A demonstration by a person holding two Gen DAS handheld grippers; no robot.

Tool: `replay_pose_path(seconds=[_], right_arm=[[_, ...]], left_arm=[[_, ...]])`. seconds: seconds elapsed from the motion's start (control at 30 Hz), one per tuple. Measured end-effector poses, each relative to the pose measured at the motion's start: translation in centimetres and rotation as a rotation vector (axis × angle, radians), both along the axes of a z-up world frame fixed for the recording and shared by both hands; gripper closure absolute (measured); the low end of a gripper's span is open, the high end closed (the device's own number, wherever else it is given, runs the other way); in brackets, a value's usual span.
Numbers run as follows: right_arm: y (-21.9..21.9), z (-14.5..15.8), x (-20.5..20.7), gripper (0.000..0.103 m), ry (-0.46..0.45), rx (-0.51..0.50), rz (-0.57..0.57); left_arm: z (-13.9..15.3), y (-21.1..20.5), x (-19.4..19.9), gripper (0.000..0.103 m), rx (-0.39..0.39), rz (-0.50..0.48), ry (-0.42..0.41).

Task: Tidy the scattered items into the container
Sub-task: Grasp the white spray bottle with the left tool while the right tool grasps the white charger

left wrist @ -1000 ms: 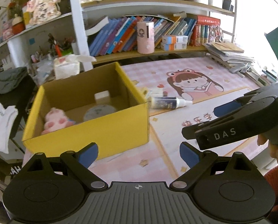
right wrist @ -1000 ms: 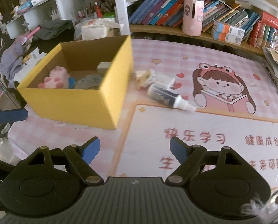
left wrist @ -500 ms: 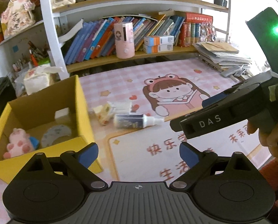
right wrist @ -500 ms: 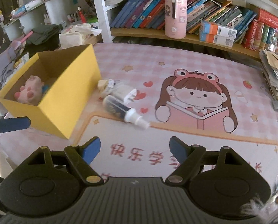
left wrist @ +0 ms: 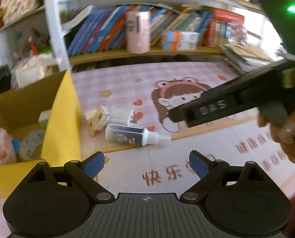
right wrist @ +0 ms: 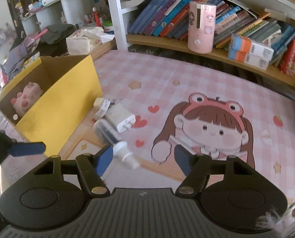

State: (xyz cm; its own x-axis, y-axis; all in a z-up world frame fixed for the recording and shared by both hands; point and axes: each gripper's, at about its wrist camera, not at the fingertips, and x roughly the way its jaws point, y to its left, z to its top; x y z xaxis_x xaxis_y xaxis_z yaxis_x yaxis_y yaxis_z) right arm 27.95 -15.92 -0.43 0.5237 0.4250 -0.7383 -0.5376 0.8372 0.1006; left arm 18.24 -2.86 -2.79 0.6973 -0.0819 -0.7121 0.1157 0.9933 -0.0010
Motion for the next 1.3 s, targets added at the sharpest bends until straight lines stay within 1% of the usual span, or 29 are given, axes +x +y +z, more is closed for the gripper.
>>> replay_pose_path(seconds=[0.13, 0.17, 0.2, 0.3, 0.33, 0.37, 0.4, 0.47, 0.5, 0.6, 0.77, 0.9, 1.1, 1.17, 1.2, 1.27, 1.3], right_arm=[[0.0, -0.1, 2.1, 0.038, -0.009, -0.015, 0.007], [-0.1, -0.2, 2.6, 0.038, -0.009, -0.018, 0.004], [-0.2, -0.2, 3.1, 0.038, -0.010, -0.020, 0.000], [-0.5, -0.2, 4.2, 0.039, -0.016, -0.026, -0.003], [-0.6, -0.2, 4.6, 0.039, -0.018, -0.028, -0.001], [-0.6, -0.2, 5.0, 0.039, -0.020, -0.030, 0.001], [-0.6, -0.2, 5.3, 0.039, -0.022, -0.032, 0.004], [-0.6, -0.2, 6.0, 0.039, -0.027, -0.034, 0.011], [-0.6, -0.2, 6.3, 0.039, -0.030, -0.036, 0.013], [-0.4, -0.2, 7.1, 0.039, -0.031, -0.035, 0.023], [0.7, -0.6, 8.0, 0.039, -0.023, -0.034, 0.058], [2.1, -1.0, 8.4, 0.039, -0.012, -0.036, 0.103], [3.3, -1.9, 9.1, 0.039, 0.044, -0.020, 0.130], [3.6, -2.4, 9.3, 0.039, 0.067, -0.016, 0.133], [3.8, -2.6, 9.3, 0.039, 0.076, -0.012, 0.136], [4.3, -3.0, 9.2, 0.039, 0.088, -0.008, 0.151], [4.7, -3.2, 9.2, 0.039, 0.092, -0.010, 0.159]], left_arm=[[-1.6, 0.6, 2.3, 0.014, -0.061, 0.135, 0.015], [-2.0, 0.6, 2.8, 0.016, -0.071, 0.166, 0.018], [-2.4, 0.6, 3.2, 0.019, -0.073, 0.196, 0.020], [-3.3, 0.1, 4.6, 0.023, -0.078, 0.275, 0.021], [-3.6, -0.1, 5.1, 0.024, -0.077, 0.293, 0.023], [-3.8, -0.4, 5.5, 0.028, -0.067, 0.303, 0.024], [-4.1, -0.7, 6.1, 0.034, -0.044, 0.311, 0.026], [-4.8, -1.1, 7.2, 0.042, -0.002, 0.338, 0.042], [-4.9, -1.0, 7.5, 0.044, -0.007, 0.358, 0.034], [-5.0, -0.9, 8.4, 0.044, -0.016, 0.421, 0.026], [-5.2, -0.7, 9.4, 0.043, -0.044, 0.478, 0.023], [-5.7, 0.2, 10.0, 0.043, -0.105, 0.530, 0.053], [-5.6, 1.3, 8.5, 0.043, -0.138, 0.526, 0.082], [-5.3, 1.5, 7.5, 0.043, -0.124, 0.519, 0.090], [-5.0, 1.5, 7.0, 0.044, -0.109, 0.522, 0.090], [-4.3, 1.1, 6.6, 0.046, -0.058, 0.514, 0.066], [-3.9, 0.6, 6.6, 0.044, -0.024, 0.496, 0.039]])
